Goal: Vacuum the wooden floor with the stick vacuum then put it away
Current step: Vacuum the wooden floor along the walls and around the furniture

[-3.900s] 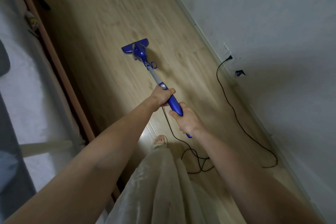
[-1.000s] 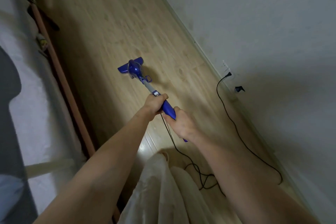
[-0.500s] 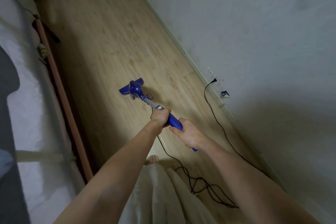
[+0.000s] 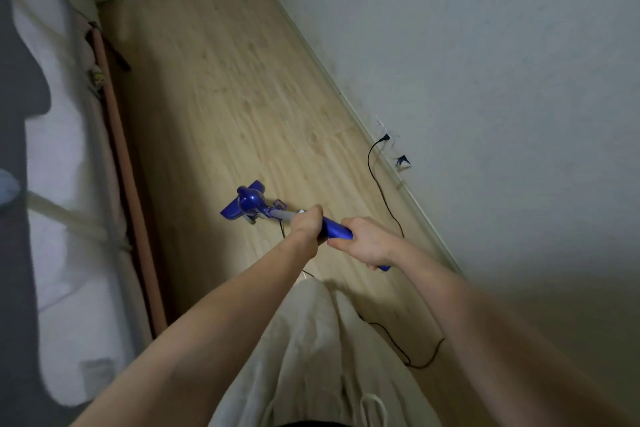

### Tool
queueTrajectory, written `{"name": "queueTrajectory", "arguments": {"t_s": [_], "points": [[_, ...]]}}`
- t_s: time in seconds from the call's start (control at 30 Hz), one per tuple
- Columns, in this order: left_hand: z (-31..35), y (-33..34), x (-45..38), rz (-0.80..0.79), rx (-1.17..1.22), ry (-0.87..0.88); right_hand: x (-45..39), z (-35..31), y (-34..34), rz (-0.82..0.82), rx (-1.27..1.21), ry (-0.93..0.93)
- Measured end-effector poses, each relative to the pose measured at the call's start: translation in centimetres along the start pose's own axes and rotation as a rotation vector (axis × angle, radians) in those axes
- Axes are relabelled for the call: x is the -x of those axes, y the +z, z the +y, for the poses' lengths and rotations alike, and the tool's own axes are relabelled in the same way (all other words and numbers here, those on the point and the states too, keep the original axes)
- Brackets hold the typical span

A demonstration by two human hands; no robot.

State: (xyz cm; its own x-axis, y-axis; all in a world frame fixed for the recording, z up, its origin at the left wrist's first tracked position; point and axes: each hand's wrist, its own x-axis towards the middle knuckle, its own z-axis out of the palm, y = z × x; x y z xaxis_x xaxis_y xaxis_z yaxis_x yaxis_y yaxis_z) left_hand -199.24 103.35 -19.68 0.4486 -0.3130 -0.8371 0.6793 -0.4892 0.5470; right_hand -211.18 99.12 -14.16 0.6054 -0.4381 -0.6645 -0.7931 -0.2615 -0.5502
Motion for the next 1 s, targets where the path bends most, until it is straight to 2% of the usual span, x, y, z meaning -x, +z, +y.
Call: {"name": "queueTrajectory", "arguments": {"t_s": [0.27, 0.4, 0.83, 1.0], "points": [[-0.9, 0.9, -0.6, -0.045, -0.013, -0.054, -0.1, 1.7, 0.3, 0.055, 0.115, 0.007], [0.6, 0.3, -2.5, -0.037, -0.078, -0.018, -2.2, 0.8, 1.2, 0.127, 0.126, 0.025], [10.7, -12.2, -14.5, 0.042, -0.138, -0.010, -16.4, -11.9, 6.6, 0.059, -0.052, -0.009], [14.3, -15.8, -16.5, 0.017, -0.062, -0.019, -19.6, -16.1, 6.4, 0.045, -0.051, -0.059]]}}
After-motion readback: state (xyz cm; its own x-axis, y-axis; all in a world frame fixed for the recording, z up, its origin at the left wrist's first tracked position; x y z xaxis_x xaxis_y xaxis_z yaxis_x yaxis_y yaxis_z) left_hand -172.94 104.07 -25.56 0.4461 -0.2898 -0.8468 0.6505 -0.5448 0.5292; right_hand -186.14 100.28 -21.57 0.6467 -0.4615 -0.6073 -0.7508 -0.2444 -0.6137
